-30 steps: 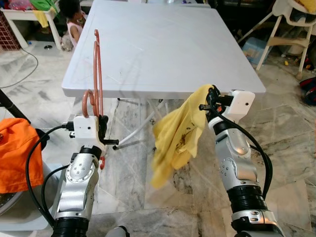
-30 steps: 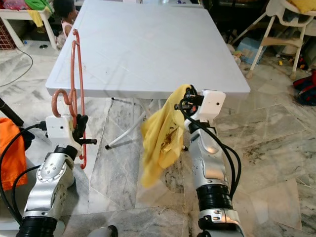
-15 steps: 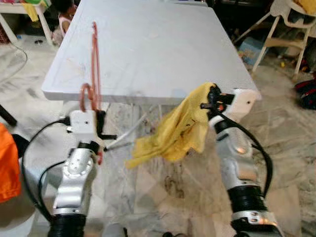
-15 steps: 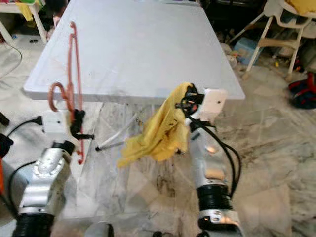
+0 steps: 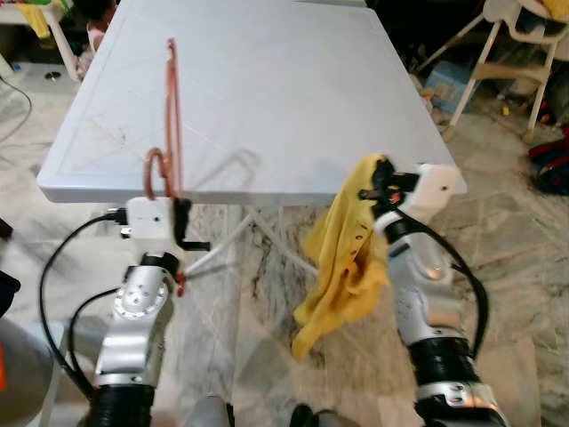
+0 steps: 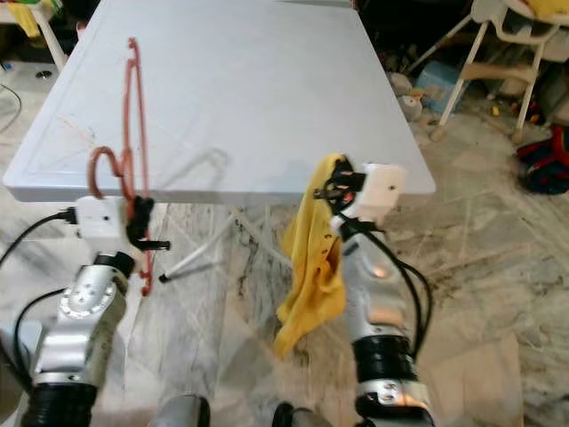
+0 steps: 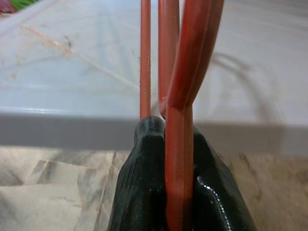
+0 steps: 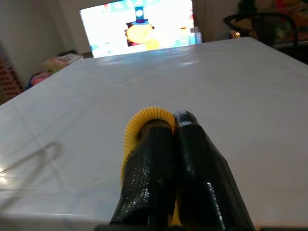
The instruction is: Hang hanger
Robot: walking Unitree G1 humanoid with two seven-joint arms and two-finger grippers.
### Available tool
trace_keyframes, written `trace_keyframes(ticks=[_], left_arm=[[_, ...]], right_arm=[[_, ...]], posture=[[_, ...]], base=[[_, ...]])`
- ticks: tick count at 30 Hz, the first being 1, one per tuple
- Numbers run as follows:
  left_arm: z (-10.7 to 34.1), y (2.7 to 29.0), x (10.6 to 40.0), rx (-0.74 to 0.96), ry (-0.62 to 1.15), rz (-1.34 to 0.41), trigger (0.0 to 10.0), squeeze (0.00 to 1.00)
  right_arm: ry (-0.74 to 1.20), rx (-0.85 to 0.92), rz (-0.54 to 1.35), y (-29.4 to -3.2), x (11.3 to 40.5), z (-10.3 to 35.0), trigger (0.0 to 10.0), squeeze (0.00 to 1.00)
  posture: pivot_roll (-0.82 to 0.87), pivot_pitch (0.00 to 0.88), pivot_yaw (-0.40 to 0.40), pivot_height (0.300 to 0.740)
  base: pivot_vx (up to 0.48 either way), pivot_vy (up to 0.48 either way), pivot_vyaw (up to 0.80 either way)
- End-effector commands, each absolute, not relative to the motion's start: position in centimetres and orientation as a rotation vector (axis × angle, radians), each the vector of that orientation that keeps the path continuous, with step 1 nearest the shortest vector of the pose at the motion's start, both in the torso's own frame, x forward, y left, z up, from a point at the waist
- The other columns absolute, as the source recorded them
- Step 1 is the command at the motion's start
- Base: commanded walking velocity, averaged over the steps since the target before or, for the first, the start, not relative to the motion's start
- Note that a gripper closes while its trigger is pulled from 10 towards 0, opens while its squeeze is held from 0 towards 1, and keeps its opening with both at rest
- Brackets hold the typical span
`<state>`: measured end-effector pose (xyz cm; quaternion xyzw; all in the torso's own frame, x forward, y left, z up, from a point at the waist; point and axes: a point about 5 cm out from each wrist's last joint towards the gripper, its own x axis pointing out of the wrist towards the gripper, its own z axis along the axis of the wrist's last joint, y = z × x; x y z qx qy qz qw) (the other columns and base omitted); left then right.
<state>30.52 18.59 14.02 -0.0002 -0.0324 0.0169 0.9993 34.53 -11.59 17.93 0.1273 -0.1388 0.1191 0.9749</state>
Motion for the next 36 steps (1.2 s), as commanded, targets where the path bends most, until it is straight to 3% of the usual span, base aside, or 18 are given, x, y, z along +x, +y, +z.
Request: trace_keyframes(ticks=[1,14,24,28,30,36], left_arm=[[14.0,17.5,30.5,-0.015,-0.060,0.005,10.0,0.00],[13.7,17.6,30.3,-0.021,-0.035,0.009,10.0,0.00],[13.2,17.0,29.8,0.004,0.015,-0.034,10.0,0.00],[12.7,17.3,29.6,0.036,0.027,-0.049,10.0,0.00],[12.5,17.9,29.8,0.046,0.035,-0.042,10.0,0.00],[13.2,17.3,31.2,0.068,0.030,-0.069,10.0,0.00]], right_arm=[[-0.328,0.245,0.216,-12.8,34.6,19.1,10.0,0.00],[-0.305,0.255,0.207,-12.7,34.5,18.5,10.0,0.00],[-0.283,0.266,0.180,-12.9,34.2,17.9,10.0,0.00],[-0.264,0.297,0.169,-12.6,34.3,17.2,10.0,0.00],[-0.257,0.310,0.171,-11.7,34.2,16.9,10.0,0.00],[-0.275,0.325,0.116,-12.3,33.8,16.7,10.0,0.00]], posture=[[0.21,0.215,-0.097,0.740],[0.21,0.216,-0.090,0.740],[0.24,0.263,-0.081,0.740],[0.27,0.243,-0.082,0.740],[0.25,0.238,-0.058,0.740],[0.20,0.243,0.012,0.740]], base=[[0.300,0.375,0.00],[0.320,0.357,0.00],[0.000,0.000,0.00],[0.000,0.000,0.00],[0.000,0.000,0.00],[0.000,0.000,0.00]])
